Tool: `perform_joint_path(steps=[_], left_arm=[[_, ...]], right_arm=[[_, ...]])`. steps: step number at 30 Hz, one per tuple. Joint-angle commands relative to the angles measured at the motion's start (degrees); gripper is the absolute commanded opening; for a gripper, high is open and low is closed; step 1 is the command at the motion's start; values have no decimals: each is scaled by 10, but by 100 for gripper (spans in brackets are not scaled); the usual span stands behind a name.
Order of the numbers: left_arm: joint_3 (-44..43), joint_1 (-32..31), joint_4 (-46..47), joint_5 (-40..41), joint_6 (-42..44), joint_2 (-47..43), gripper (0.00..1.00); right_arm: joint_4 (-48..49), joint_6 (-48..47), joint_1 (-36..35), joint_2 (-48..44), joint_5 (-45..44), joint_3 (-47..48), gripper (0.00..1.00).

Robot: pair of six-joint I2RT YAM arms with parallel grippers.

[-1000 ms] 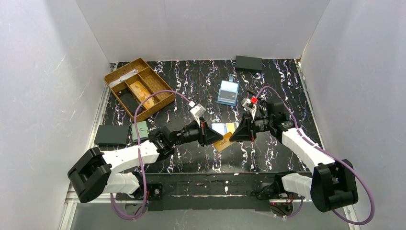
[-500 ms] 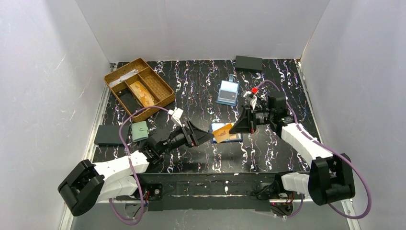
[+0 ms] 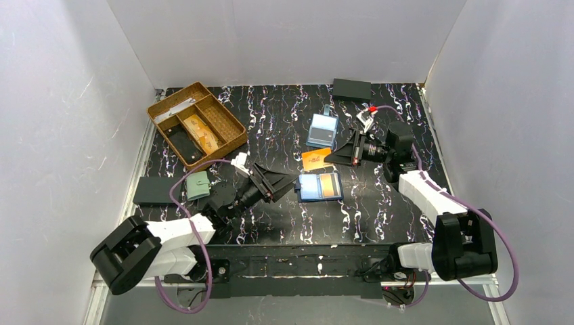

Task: Take the credit cards out of the card holder
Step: Place the credit card in the storage box.

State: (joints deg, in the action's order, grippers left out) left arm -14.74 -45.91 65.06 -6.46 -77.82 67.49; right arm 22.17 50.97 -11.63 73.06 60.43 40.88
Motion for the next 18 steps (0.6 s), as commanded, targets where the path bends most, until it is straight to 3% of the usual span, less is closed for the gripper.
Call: perform_joint_path(steps=[1, 10, 18], left_arm=[[-33, -1, 58, 24, -43, 30, 98], [-94, -24, 60, 103, -49, 94, 98], [-144, -56, 54, 141, -69, 163, 94]], right_arm=[[111, 159, 9, -16, -71, -19, 1], [116, 202, 22, -59, -138, -89, 1], [145, 226, 23, -65, -146, -108, 1]])
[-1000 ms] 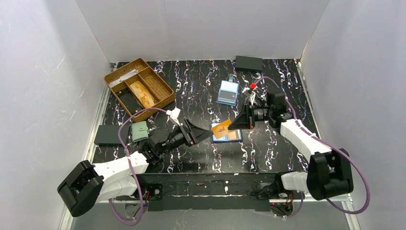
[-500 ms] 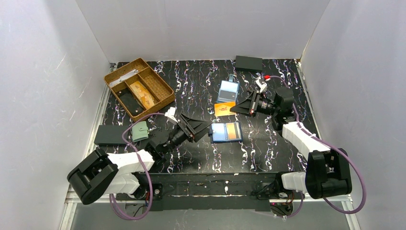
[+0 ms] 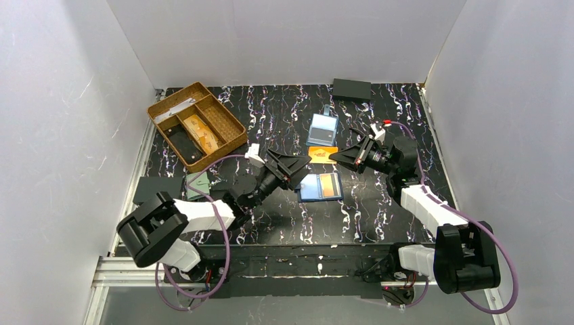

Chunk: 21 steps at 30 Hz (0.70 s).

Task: Take the credit cards out of the card holder
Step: Place the credit card in the storage box.

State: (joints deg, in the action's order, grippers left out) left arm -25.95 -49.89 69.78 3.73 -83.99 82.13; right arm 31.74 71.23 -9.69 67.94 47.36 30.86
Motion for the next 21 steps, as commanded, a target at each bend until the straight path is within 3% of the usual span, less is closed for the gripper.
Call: perform_joint_path(steps=[1, 15, 21], left_arm=[[-37, -21, 6, 44, -8, 23, 93], [-99, -36, 9, 53, -33, 100, 70], [-103, -38, 22, 62, -46, 118, 55]], right_arm=[[49, 25, 4, -14, -16, -9, 1], [47, 23, 4, -33, -27, -29, 1], [44, 23, 4, -32, -30, -30, 1]])
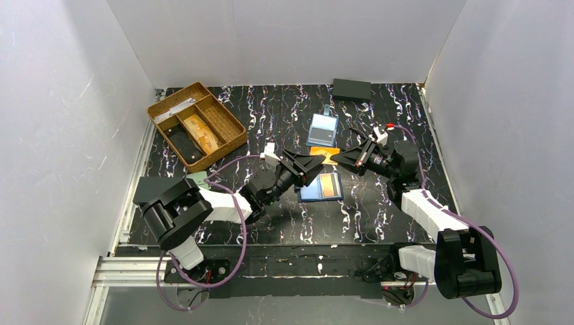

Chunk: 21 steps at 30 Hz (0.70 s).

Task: Take the credit cards out of the card holder
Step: Place the credit card in the storage box.

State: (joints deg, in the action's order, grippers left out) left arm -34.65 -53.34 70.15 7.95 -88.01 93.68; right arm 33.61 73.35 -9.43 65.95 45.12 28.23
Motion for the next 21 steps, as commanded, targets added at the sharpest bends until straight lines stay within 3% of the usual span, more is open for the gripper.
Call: perform_joint_path(steps=[1, 10, 17, 21], left_arm=[[-17, -4, 20, 19, -7, 4, 53], [-27, -4, 43, 16, -18, 33, 33], [-31, -4, 85, 23, -15, 59, 3], [-23, -4, 105, 27, 20, 64, 0]], right_arm=[[26, 1, 1, -13, -8, -5, 1], [22, -1, 1, -11, -11, -7, 1], [11, -11, 1, -15, -12, -9, 1], [2, -23, 1, -22, -8, -7, 1]])
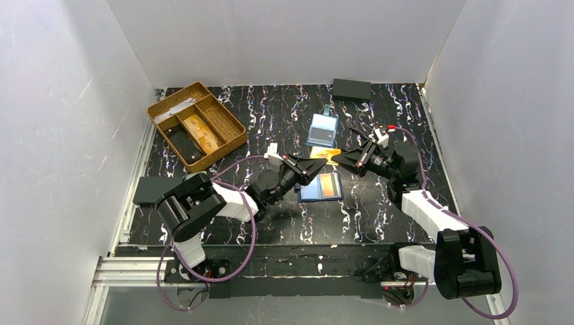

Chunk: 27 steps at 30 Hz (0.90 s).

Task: Take the credit cards out of the card holder
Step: Place the credit card in the storage box.

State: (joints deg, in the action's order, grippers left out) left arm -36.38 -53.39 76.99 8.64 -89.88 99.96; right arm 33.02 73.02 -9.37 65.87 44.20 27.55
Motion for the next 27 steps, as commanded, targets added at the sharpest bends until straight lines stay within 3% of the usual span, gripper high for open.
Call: perform_joint_path(steps=[1, 3, 7, 8, 9, 11, 14, 17, 20, 23, 27], left_arm=[[0, -3, 38, 22, 47, 0, 0], [13, -2, 42, 27, 59, -5, 0], [53, 11, 46, 13, 75, -28, 0], [65, 18, 46, 0, 86, -39, 0], [79, 26, 42, -15, 101, -53, 0], [107, 48, 21, -60, 121, -84, 0], [133, 116, -57, -201, 133, -132, 0], [132, 203, -182, -373, 169, -183, 0], [112, 275, -313, -507, 247, -240, 0], [66, 327, -491, -578, 369, -299, 0], [-33, 364, -726, -587, 538, -324, 0]], right_arm=[[6, -24, 0, -23, 3, 1, 1], [1, -47, 0, -27, 6, 3, 14], [-24, -147, 3, -38, 27, 27, 79], [-48, -197, 5, -41, 39, 44, 91], [-84, -249, 8, -43, 52, 65, 97], [-147, -345, 14, -47, 83, 98, 98], [-240, -476, 28, -42, 137, 130, 98], [-345, -649, 45, -27, 189, 144, 98], [-451, -821, 59, -2, 186, 158, 98], [-460, -875, 87, 18, 187, 150, 98], [-421, -858, 154, 31, 221, 124, 98]])
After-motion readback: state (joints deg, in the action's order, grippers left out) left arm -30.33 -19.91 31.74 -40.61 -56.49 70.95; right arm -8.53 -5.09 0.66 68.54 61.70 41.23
